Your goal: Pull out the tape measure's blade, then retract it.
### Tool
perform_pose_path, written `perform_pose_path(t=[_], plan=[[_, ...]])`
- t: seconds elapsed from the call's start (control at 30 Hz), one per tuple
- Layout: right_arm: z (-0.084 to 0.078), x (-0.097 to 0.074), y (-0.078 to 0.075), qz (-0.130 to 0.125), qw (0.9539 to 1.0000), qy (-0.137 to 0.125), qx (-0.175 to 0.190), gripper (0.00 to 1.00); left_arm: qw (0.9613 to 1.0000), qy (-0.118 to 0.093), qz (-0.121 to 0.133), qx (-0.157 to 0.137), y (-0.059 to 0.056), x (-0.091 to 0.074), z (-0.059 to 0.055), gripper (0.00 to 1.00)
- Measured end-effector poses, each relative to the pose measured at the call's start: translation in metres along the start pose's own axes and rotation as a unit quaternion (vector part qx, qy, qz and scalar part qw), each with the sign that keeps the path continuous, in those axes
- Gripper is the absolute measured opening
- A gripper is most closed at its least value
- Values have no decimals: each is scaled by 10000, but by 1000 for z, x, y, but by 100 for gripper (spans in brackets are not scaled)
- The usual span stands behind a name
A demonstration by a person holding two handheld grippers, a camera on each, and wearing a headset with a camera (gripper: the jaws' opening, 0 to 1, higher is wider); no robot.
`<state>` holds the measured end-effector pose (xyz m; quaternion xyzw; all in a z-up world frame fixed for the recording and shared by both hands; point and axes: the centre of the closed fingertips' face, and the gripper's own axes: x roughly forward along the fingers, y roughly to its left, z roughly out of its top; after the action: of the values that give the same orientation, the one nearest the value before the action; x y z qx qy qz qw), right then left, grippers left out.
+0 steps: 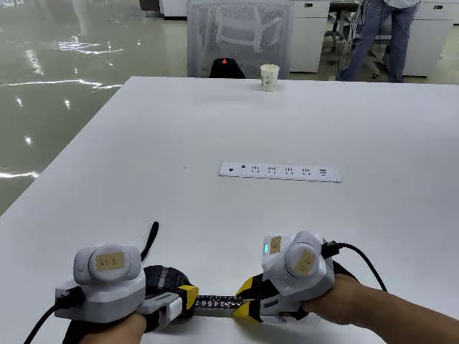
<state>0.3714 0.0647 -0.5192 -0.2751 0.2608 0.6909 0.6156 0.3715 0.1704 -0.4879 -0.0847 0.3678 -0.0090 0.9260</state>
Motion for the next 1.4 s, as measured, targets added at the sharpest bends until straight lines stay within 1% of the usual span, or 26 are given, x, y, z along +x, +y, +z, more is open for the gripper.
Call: perform_pose_path(t=[0.6,0.93,1.2,1.4], plan=[[13,12,1,11,10000,-58,-68,10,10000,7,-4,-29,0,-1,0,56],[21,21,2,9,9999,-117,-71,10,10000,15,-20,-48,0,0,0,56],[32,32,4,16,9998,-185,-110,11,10000,12,-32,-68,1,0,0,57],[37,37,4,38,9997,-202,-143,11,10000,18,-46,-81,0,0,0,57]])
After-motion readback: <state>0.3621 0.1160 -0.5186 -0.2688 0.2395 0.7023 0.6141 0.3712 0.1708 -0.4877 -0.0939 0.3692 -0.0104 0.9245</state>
